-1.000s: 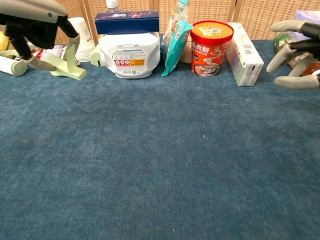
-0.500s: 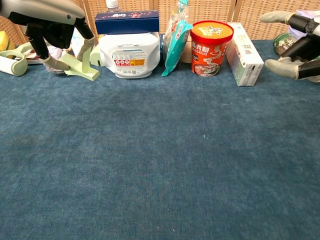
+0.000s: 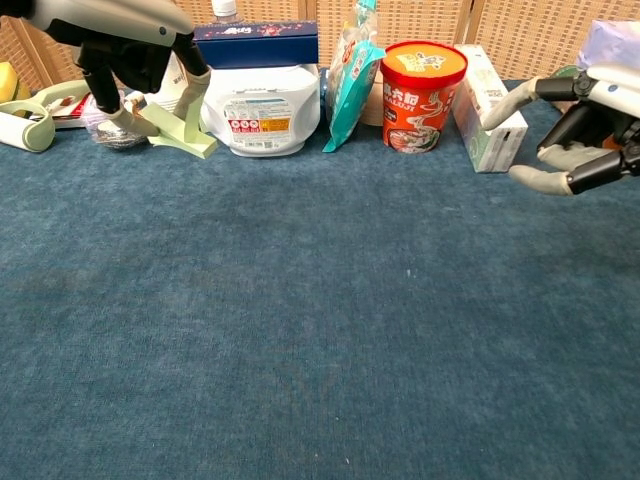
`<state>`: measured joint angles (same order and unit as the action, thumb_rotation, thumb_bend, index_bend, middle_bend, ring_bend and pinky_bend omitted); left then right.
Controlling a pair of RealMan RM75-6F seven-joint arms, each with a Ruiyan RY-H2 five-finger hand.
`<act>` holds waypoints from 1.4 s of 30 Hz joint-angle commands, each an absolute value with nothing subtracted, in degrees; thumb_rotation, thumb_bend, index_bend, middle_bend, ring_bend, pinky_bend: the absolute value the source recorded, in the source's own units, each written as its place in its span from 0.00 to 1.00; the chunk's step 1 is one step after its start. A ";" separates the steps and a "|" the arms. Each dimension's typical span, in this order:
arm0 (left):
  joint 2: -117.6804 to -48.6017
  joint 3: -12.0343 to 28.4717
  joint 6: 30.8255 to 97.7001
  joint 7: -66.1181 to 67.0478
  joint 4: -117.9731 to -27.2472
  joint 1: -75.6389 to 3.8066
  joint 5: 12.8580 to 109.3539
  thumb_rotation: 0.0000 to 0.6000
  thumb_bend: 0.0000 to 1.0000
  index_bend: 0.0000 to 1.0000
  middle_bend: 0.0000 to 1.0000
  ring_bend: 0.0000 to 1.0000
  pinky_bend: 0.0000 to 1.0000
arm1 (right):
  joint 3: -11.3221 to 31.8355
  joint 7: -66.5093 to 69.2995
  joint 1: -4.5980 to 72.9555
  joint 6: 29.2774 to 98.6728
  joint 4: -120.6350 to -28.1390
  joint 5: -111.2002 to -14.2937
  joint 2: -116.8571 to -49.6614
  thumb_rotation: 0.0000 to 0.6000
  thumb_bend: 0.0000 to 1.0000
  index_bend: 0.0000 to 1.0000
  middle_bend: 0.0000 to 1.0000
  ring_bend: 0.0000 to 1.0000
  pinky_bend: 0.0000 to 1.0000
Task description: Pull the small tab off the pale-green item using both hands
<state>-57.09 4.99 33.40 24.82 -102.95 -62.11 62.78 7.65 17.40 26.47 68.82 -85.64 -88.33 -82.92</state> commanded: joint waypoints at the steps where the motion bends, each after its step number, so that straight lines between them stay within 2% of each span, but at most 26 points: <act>1: -57.93 4.78 33.42 25.77 -102.73 -62.97 61.86 1.00 0.39 0.60 1.00 1.00 1.00 | 7.66 16.26 26.86 68.40 -86.06 -87.88 -83.17 0.95 0.38 0.33 1.00 1.00 0.93; 5: -59.02 4.32 33.64 26.95 -102.77 -64.09 60.40 1.00 0.39 0.60 1.00 1.00 1.00 | 8.15 14.16 27.25 68.75 -86.37 -87.21 -84.17 0.96 0.38 0.42 1.00 1.00 0.93; 8: -59.66 3.95 33.89 27.65 -102.69 -64.68 59.56 1.00 0.39 0.60 1.00 1.00 1.00 | 8.49 13.04 27.52 69.09 -86.58 -86.92 -84.85 0.99 0.42 0.44 1.00 1.00 0.93; 12: -60.38 3.47 34.28 28.62 -102.62 -65.55 58.54 1.00 0.39 0.60 1.00 1.00 1.00 | 8.79 12.46 27.84 69.58 -87.04 -86.82 -85.59 1.00 0.46 0.42 1.00 1.00 0.93; 26: -62.42 2.45 35.15 29.79 -101.70 -67.77 55.66 1.00 0.38 0.60 1.00 1.00 1.00 | 9.36 11.78 30.20 68.95 -89.50 -87.28 -88.45 1.00 0.43 0.36 1.00 1.00 0.92; 42: -65.07 1.86 34.35 29.50 -100.46 -70.76 53.44 1.00 0.38 0.60 1.00 1.00 1.00 | 10.85 8.98 34.26 66.57 -89.93 -86.88 -91.82 1.00 0.43 0.35 1.00 1.00 0.92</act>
<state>-65.00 1.91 34.37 29.46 -100.48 -70.70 53.50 10.76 8.97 34.17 66.65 -89.90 -86.92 -91.76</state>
